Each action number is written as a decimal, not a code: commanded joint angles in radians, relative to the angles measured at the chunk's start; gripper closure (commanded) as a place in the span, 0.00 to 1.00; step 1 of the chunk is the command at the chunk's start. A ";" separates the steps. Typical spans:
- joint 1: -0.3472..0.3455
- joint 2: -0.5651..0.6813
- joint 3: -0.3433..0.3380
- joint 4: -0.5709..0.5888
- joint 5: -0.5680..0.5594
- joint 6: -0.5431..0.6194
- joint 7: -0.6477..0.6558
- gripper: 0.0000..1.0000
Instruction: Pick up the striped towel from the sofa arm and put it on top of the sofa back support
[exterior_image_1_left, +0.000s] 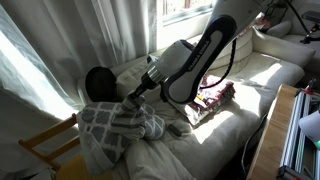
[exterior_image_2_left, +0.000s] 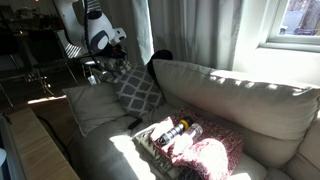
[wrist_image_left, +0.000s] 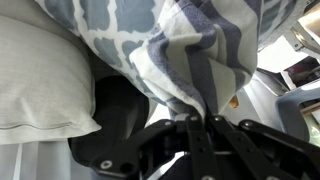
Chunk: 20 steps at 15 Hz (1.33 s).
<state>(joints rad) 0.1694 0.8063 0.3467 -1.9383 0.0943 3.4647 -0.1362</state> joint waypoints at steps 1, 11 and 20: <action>0.021 -0.003 -0.030 0.000 -0.056 -0.001 0.066 0.96; 0.260 0.011 -0.439 0.166 0.230 0.061 0.045 0.99; 0.391 0.164 -0.708 0.433 0.347 -0.080 0.073 0.99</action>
<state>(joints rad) 0.4995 0.8865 -0.2589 -1.6279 0.3812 3.4215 -0.0845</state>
